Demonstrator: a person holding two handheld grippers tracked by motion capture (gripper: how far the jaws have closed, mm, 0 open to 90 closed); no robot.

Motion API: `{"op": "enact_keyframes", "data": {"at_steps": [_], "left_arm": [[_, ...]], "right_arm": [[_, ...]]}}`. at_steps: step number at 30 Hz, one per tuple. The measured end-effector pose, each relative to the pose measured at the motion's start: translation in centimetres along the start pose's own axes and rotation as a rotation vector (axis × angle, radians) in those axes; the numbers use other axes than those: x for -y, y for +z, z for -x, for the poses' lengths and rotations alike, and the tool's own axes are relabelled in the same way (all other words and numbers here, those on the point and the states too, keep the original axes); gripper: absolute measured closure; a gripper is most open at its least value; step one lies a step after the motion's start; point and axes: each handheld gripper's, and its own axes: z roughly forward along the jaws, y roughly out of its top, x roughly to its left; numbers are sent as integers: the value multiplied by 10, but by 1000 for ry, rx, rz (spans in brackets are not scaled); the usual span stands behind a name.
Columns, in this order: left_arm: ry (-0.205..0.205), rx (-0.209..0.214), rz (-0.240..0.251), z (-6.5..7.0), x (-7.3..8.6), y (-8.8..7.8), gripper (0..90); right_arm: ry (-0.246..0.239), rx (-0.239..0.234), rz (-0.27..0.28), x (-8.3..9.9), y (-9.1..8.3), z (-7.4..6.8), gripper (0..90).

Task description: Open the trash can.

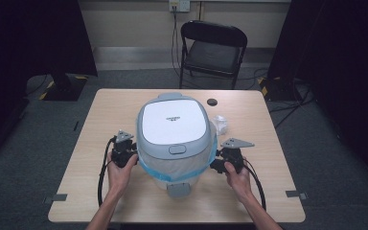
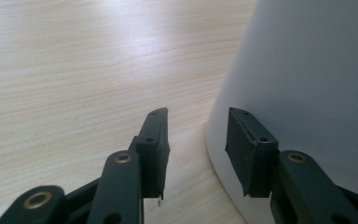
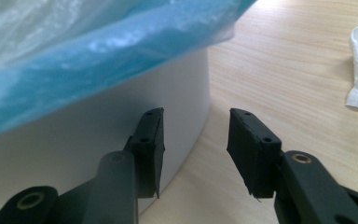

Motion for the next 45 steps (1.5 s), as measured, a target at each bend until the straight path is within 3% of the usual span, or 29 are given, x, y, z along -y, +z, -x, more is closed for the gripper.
{"op": "enact_keyframes", "data": {"at_steps": [2,6,17,20,23,26,28,29,30,31,33,39,45], "left_arm": [[-13,2,5,-1,0,1,588],[6,-8,16,3,0,4,609],[29,-2,1,-2,0,11,604],[18,-6,10,-4,-1,12,620],[16,2,11,-5,-1,13,629],[32,-8,5,-3,-1,12,636],[43,-20,-1,-6,-1,11,590],[36,-16,-5,-8,-1,10,493],[28,5,-6,-11,0,8,493],[26,22,-8,-14,2,6,455],[12,32,-17,-17,4,2,384],[20,92,2,-14,14,-20,332],[36,136,5,-11,28,-39,315]], "right_arm": [[5,-12,-3,1,-1,-1,581],[-11,-29,-19,2,-5,-4,613],[-17,-46,-14,5,-6,-5,615],[-21,-70,-25,4,-5,-5,608],[-33,-56,-31,3,-4,-6,533],[-20,-66,-28,4,-3,-4,523],[-18,-65,-26,4,-2,-3,498],[-31,-49,-33,3,-2,-3,436],[-31,-49,-33,3,-2,-3,436],[-34,-45,-44,3,-2,-2,379],[-43,-54,-61,4,-2,1,366],[-9,-38,-101,17,-5,14,334],[-3,-29,-112,21,-9,17,323]]}}
